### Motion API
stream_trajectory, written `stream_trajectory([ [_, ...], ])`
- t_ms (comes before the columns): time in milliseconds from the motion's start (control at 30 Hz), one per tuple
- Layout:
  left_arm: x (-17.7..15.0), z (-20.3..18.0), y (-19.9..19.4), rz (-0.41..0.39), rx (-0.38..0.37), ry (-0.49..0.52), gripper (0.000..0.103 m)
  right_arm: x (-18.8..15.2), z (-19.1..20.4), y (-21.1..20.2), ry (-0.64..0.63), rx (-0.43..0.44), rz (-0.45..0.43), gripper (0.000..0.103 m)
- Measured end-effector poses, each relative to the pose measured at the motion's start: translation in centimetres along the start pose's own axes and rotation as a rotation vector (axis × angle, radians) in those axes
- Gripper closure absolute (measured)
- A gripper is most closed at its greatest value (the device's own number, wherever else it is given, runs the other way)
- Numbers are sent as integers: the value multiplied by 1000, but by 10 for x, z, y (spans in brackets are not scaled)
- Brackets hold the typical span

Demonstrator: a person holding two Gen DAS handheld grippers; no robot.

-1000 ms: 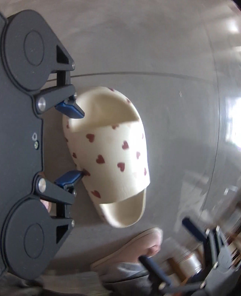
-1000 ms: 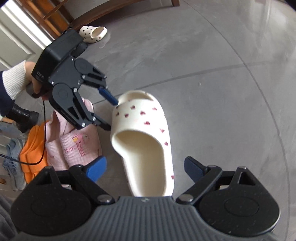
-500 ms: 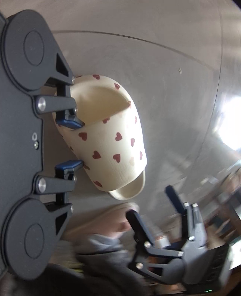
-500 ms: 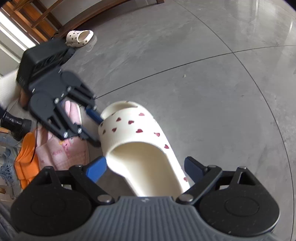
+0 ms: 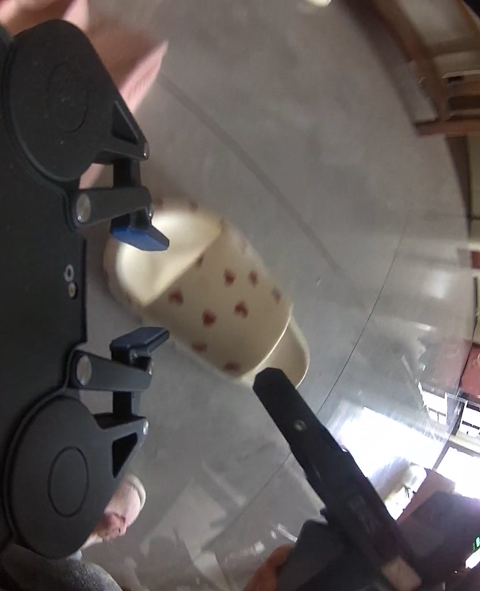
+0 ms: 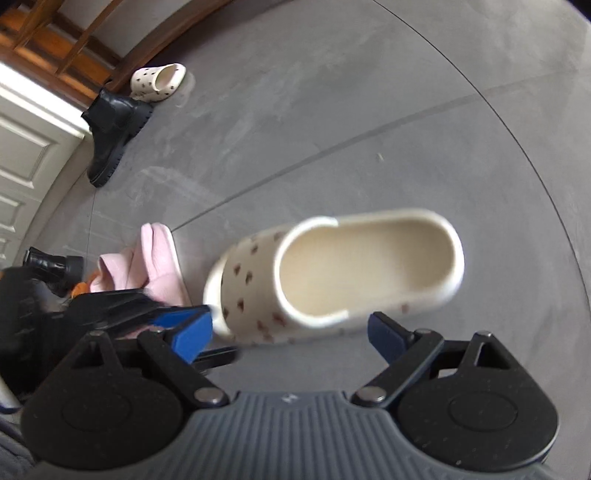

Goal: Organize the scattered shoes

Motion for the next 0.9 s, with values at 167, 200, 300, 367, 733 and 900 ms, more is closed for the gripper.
stream_trajectory([
  [167,-4,37,-32,-5,177,-71,50,13,2,40,-54,83,72,41],
  [200,-7,45,-41,-8,210,-103,49,12,-1,51,-45,112,100,62],
  [300,-10,45,-53,-24,263,-174,46,12,-4,60,-82,199,125,74],
  [367,-8,55,-58,-19,287,-239,46,15,2,61,-200,217,158,75],
  [733,-8,93,-79,34,423,-430,44,70,72,74,-947,535,687,80],
  [900,-8,110,-76,64,480,-476,43,55,84,130,-1114,646,1033,83],
])
Point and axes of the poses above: each gripper's, at about its wrist camera, not at the fingertips, and y roughly the way its jaws point, z to its left, x to its top, the point moved 3 cm from there along y, roughly the way its jaws point, and after that the axes turned 15 degrees about x, right-handed, at the moved point
